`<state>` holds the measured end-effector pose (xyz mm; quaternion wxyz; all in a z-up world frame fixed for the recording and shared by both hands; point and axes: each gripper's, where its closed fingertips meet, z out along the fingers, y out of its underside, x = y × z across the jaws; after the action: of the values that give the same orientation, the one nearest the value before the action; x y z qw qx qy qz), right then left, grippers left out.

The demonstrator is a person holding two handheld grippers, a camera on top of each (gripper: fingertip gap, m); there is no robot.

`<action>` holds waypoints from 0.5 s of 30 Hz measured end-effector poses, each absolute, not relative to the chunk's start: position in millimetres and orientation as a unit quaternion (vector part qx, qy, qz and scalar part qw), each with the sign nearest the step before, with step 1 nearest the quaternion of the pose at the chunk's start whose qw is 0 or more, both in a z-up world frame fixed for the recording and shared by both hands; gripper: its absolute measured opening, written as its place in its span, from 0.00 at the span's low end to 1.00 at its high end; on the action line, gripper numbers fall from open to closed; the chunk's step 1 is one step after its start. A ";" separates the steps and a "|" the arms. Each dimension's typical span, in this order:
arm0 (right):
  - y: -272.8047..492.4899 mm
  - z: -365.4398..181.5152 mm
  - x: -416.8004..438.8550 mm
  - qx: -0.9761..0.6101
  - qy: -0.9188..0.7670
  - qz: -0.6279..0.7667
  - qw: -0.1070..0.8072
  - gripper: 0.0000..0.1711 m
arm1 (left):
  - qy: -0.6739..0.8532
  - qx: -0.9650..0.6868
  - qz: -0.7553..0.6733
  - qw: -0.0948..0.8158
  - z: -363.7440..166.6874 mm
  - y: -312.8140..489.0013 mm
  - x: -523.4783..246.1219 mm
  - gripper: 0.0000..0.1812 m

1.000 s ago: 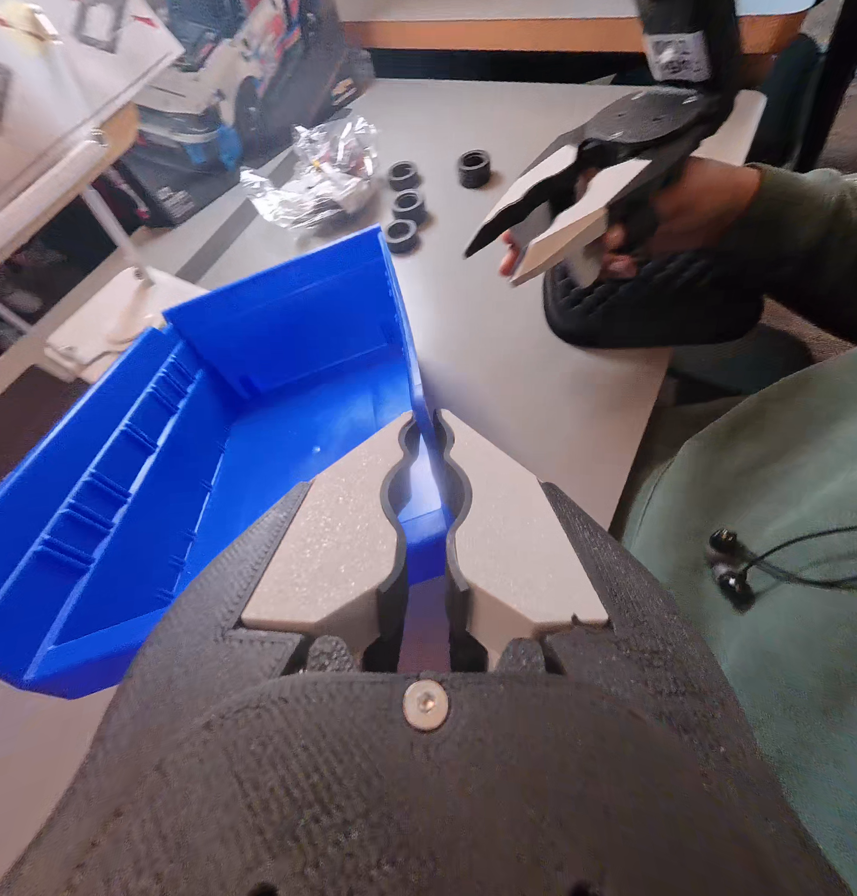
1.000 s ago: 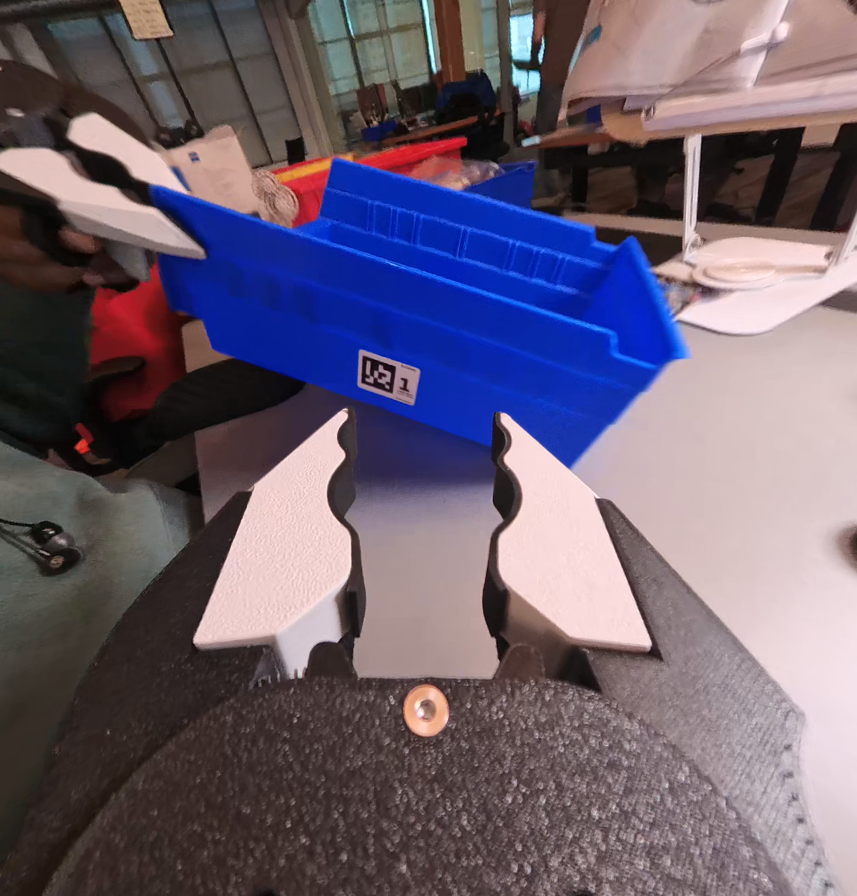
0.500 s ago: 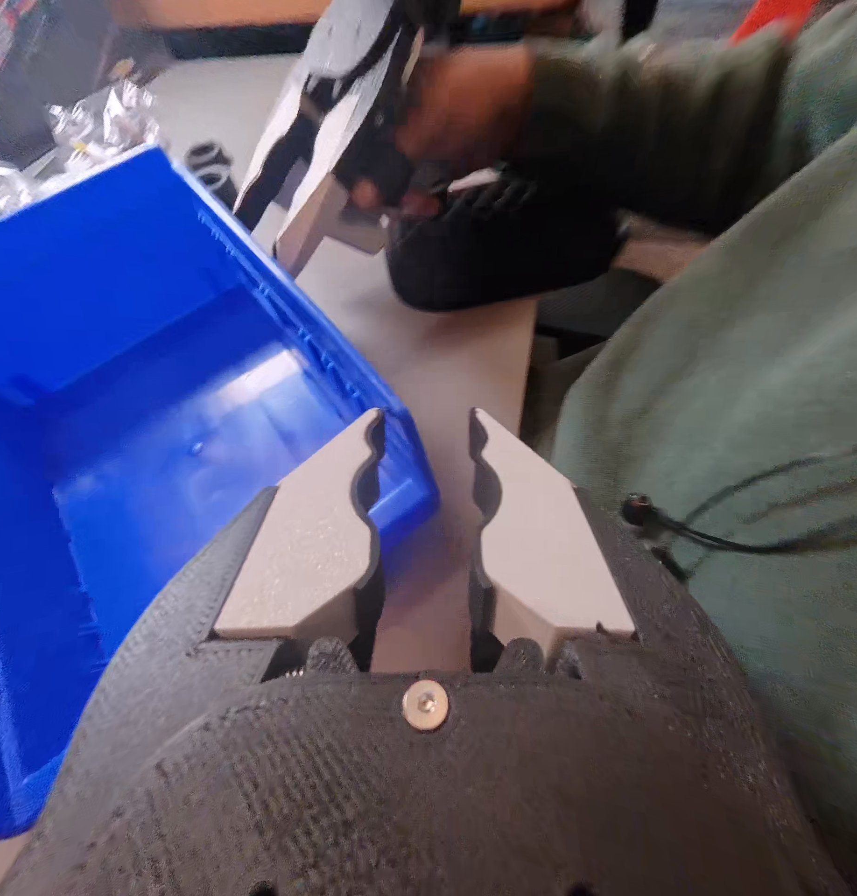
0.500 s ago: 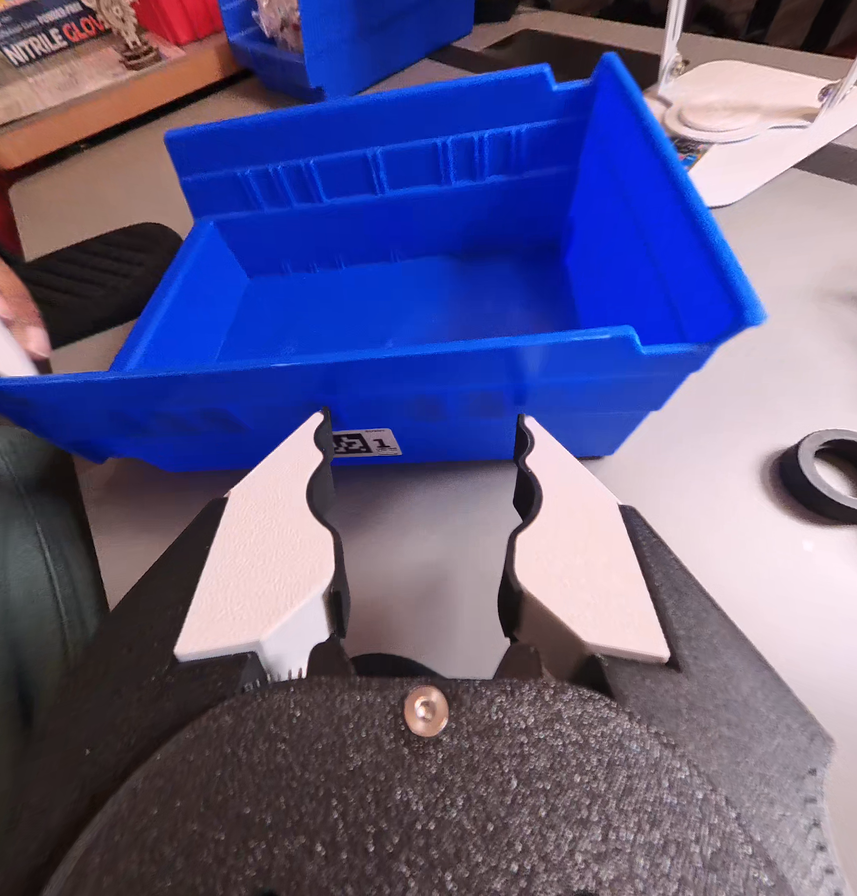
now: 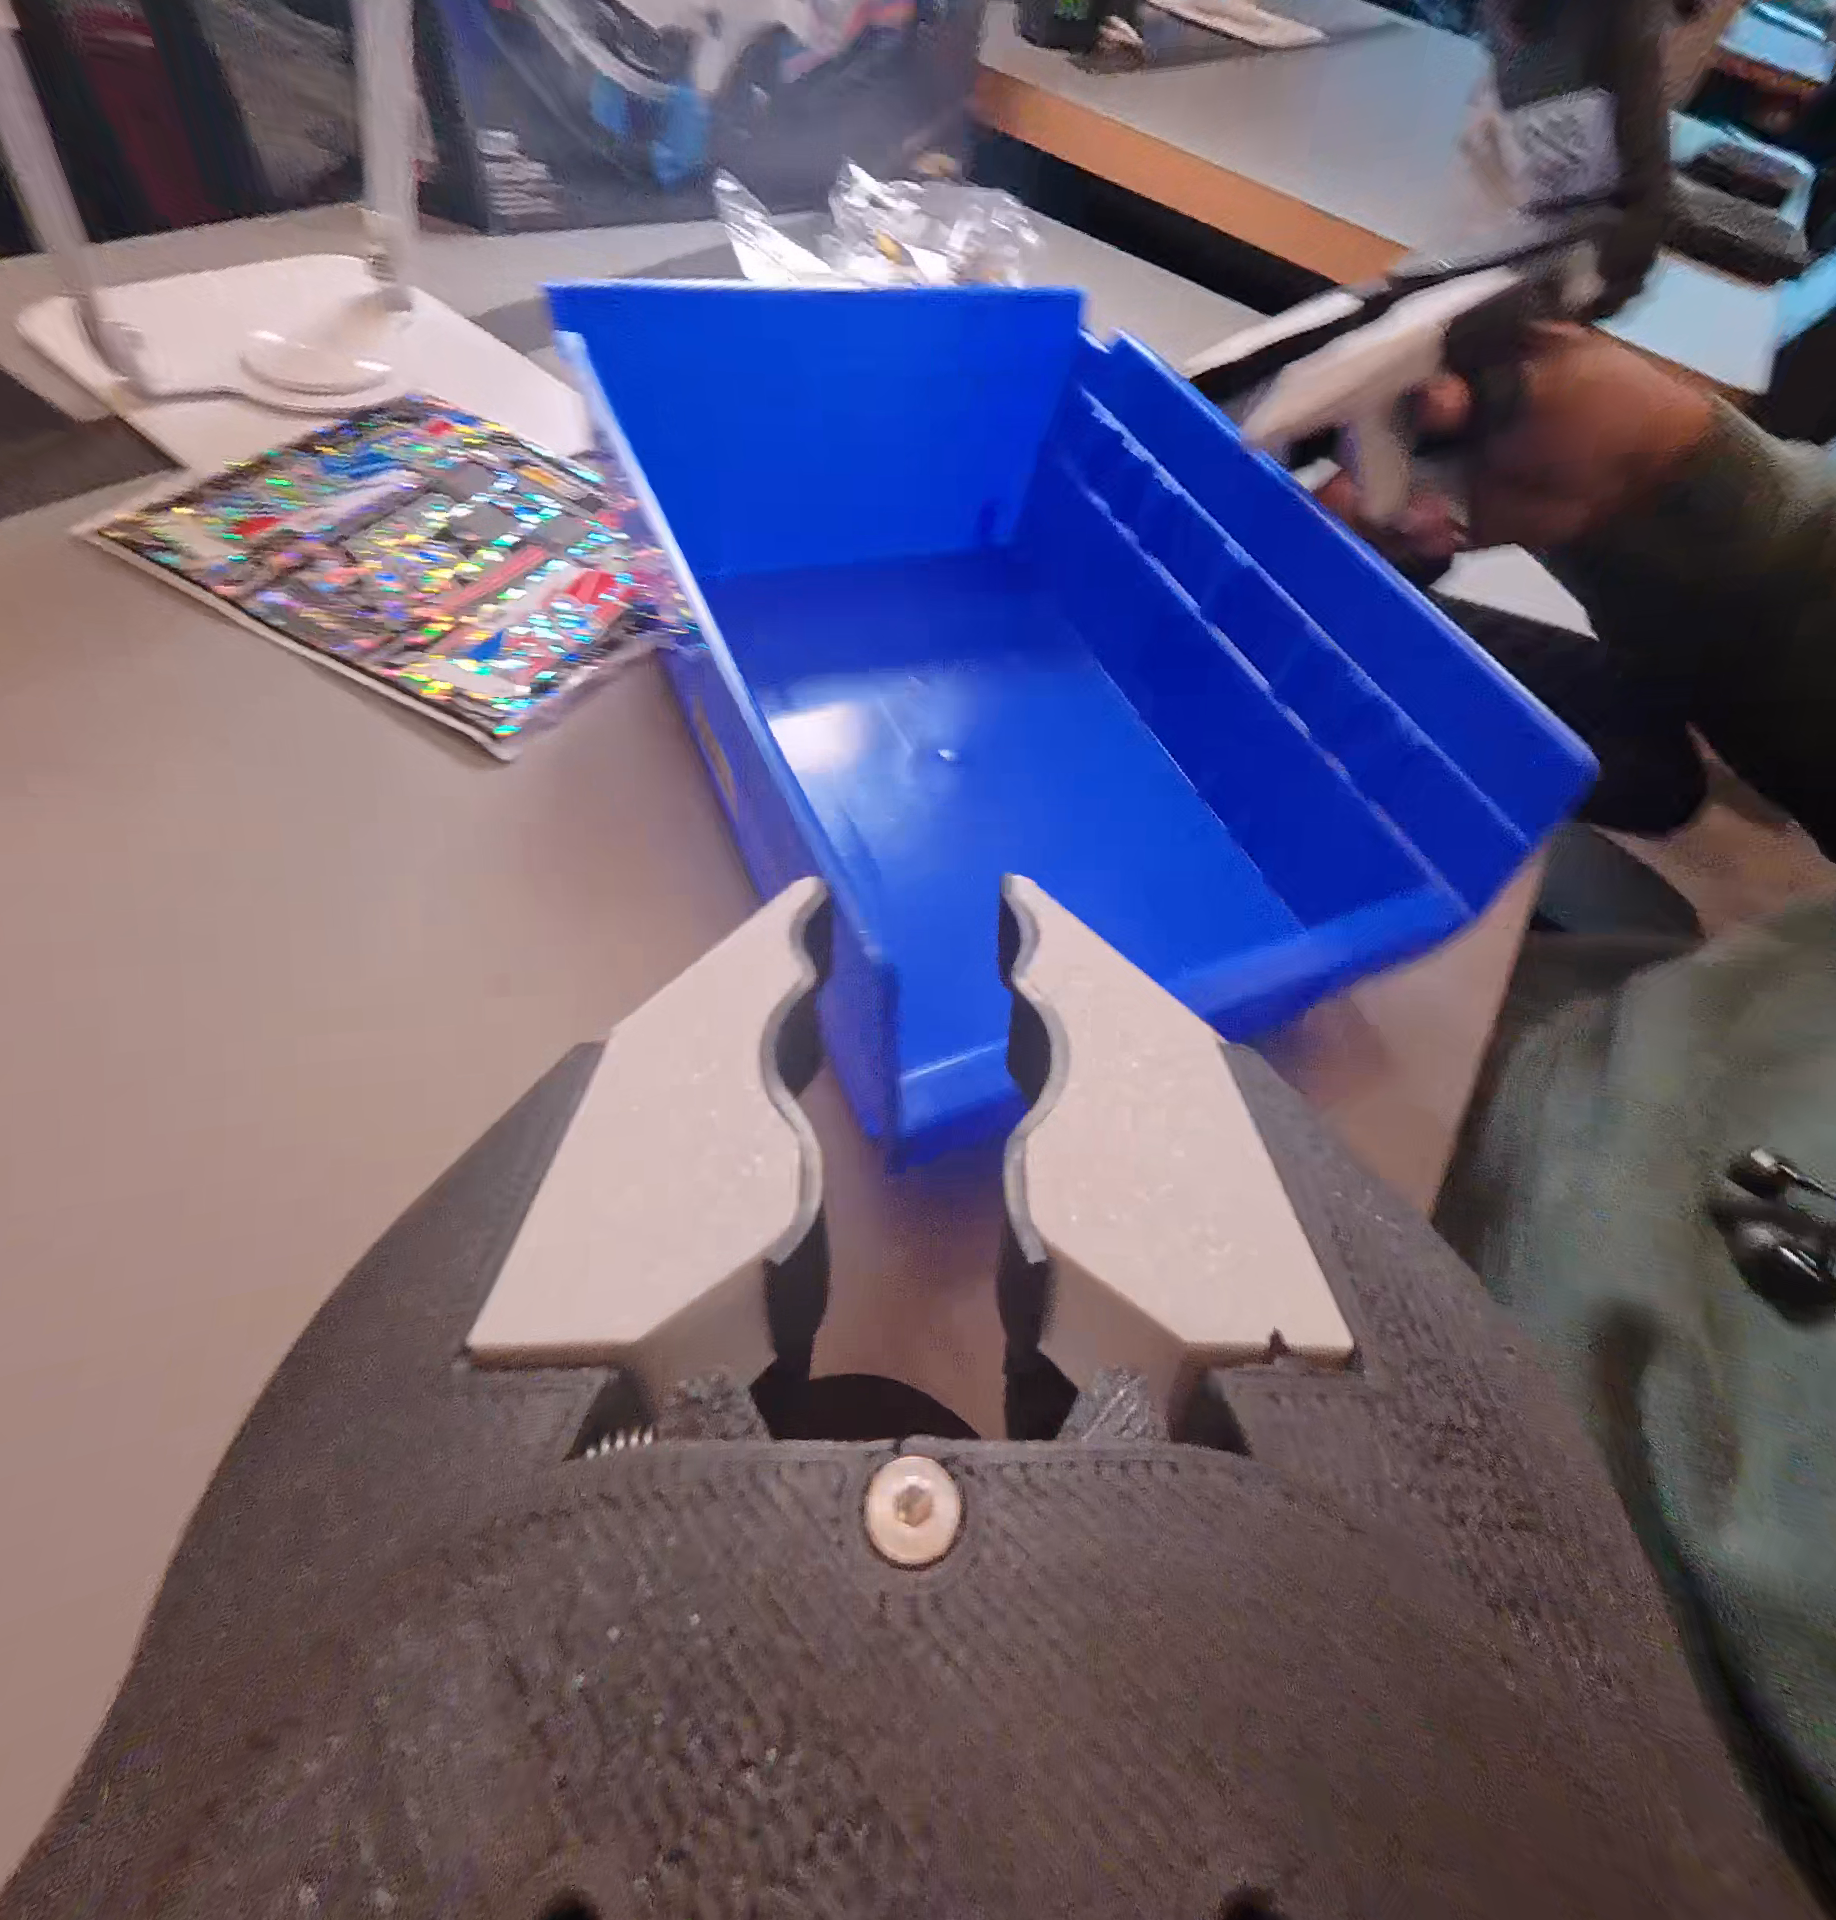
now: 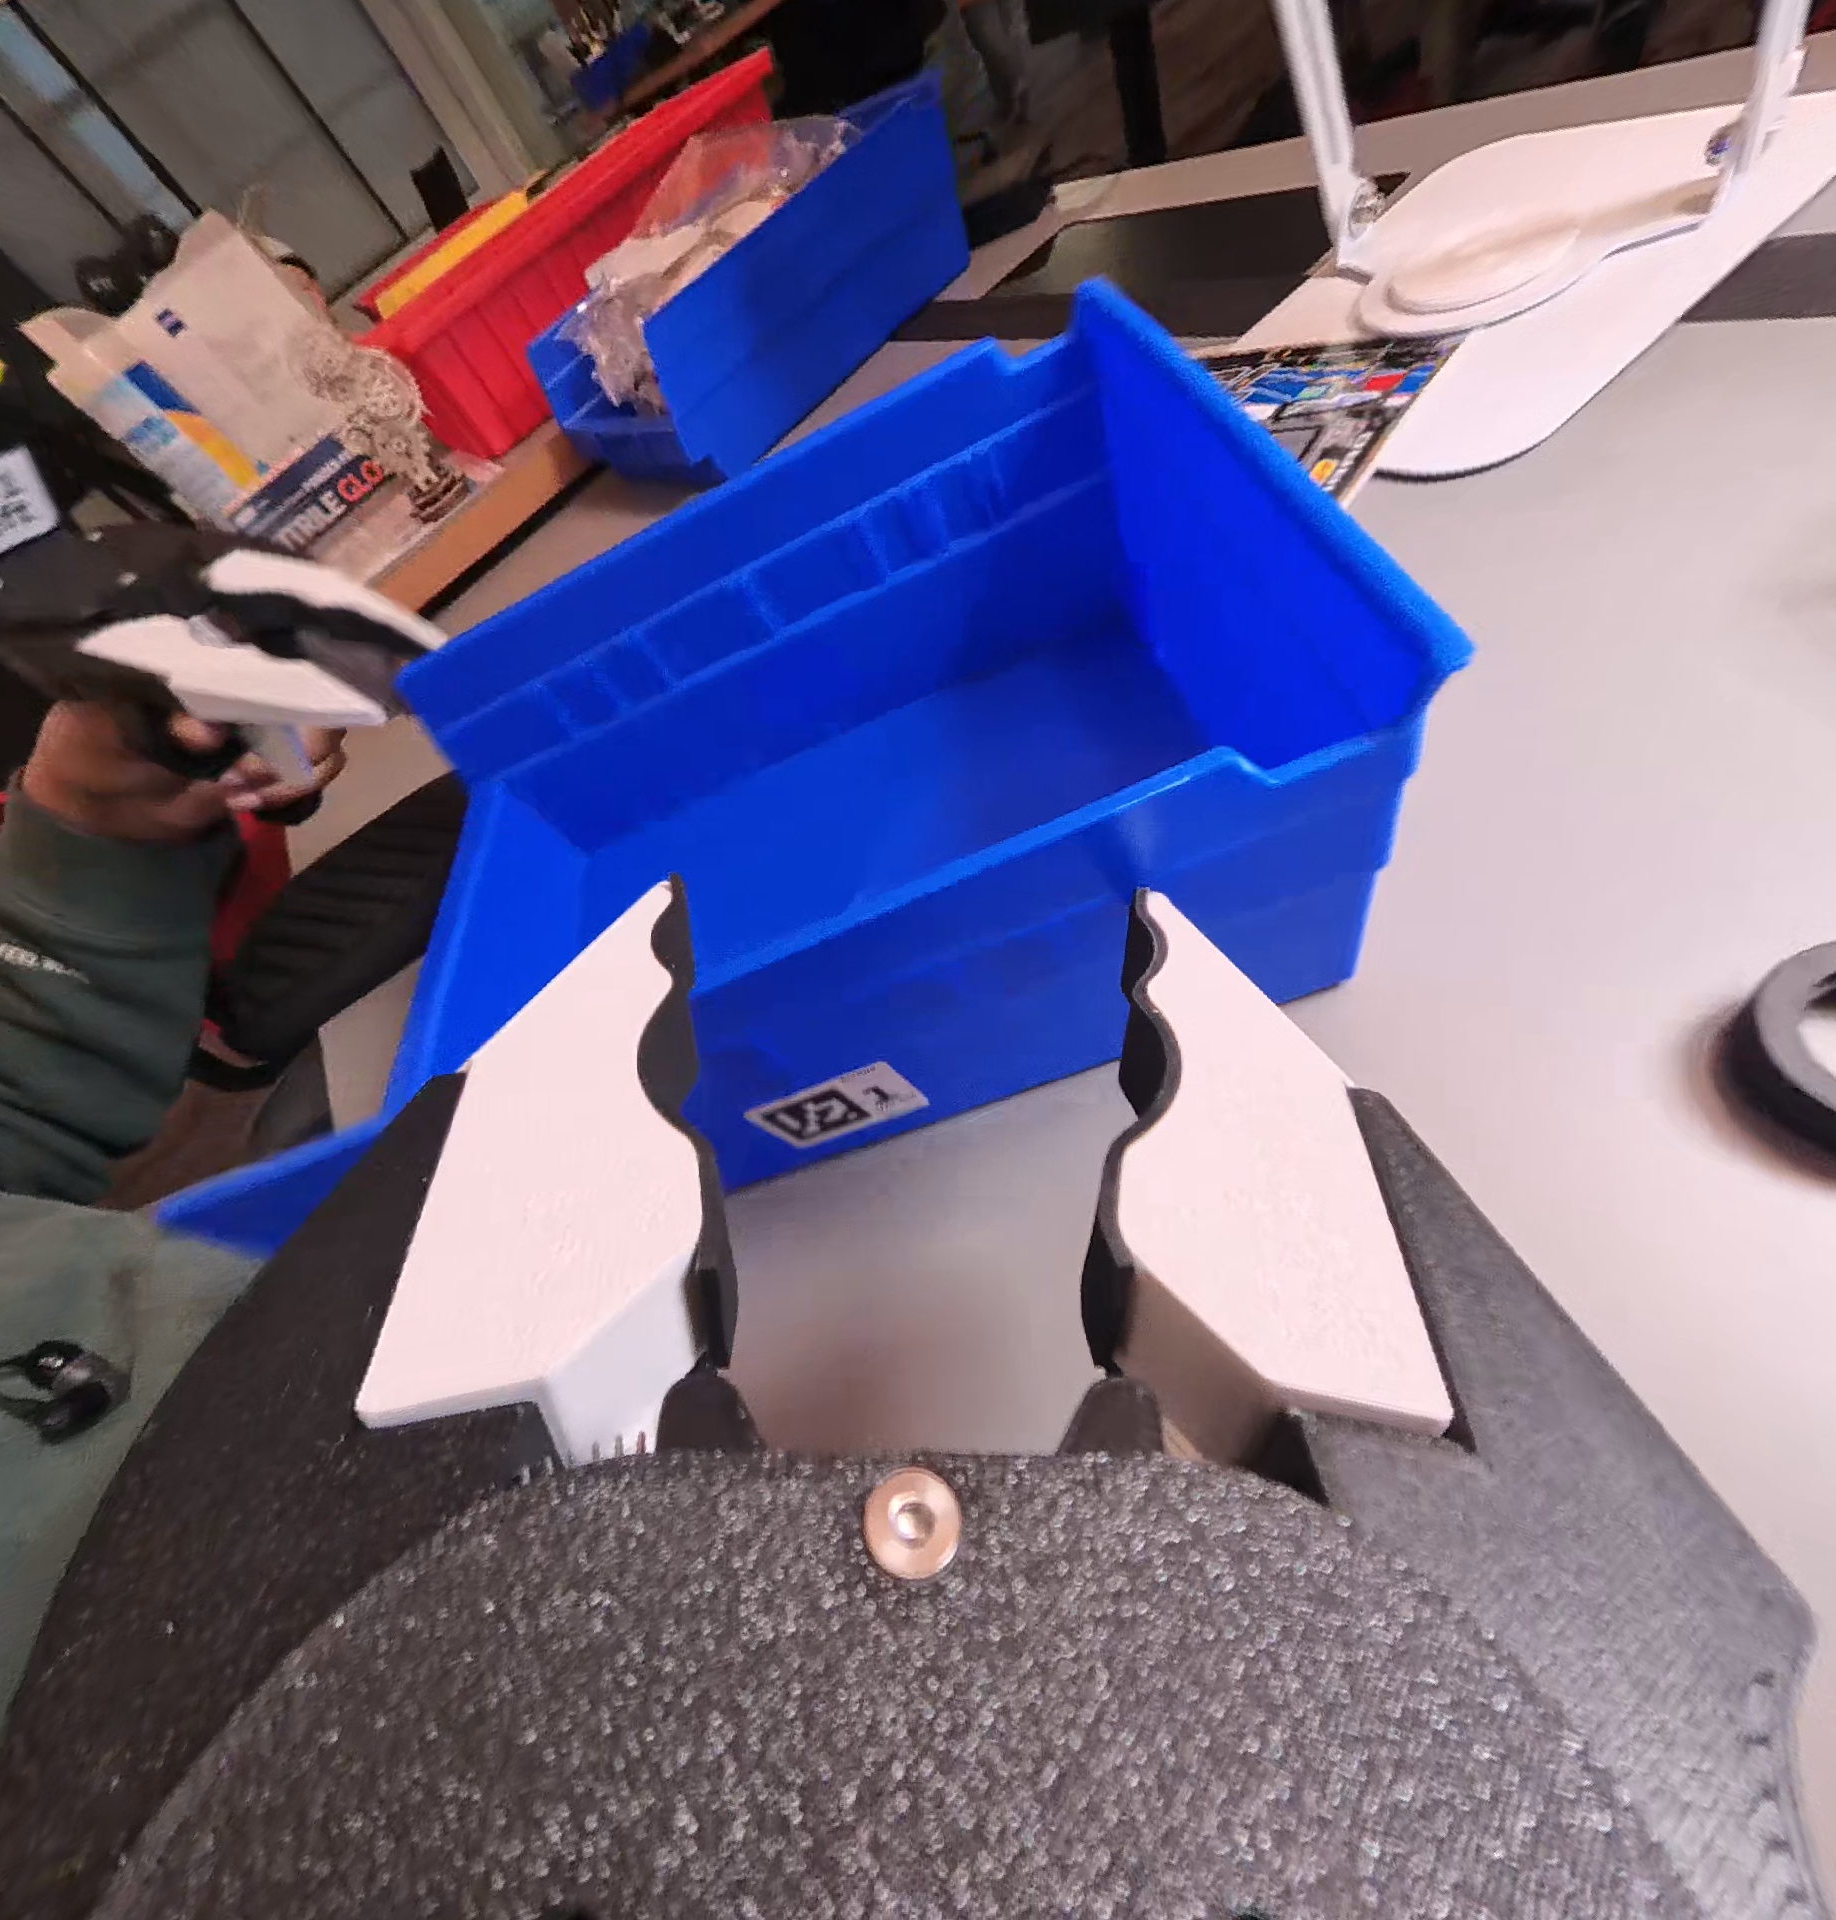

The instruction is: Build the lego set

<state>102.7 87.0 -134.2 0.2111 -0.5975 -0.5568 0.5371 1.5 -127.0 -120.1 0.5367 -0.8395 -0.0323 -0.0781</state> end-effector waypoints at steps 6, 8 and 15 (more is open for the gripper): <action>121.4 -138.9 78.2 -0.619 -0.562 0.512 0.198 0.36 | 0.065 -0.835 -0.162 0.523 -123.2 -128.3 52.9 0.09; 131.6 -146.5 71.7 -0.625 -0.582 0.474 0.214 0.35 | 0.071 -0.823 -0.176 0.535 -116.4 -126.9 46.7 0.12; 137.7 -144.5 61.9 -0.605 -0.614 0.458 0.218 0.28 | -0.037 -0.821 -0.101 0.561 -105.5 -82.8 -95.0 0.21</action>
<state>61.9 137.7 -144.5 0.2176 -0.6047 -0.6142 0.4580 -95.0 -82.8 -105.5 0.5609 -0.8208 -0.0370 -0.1015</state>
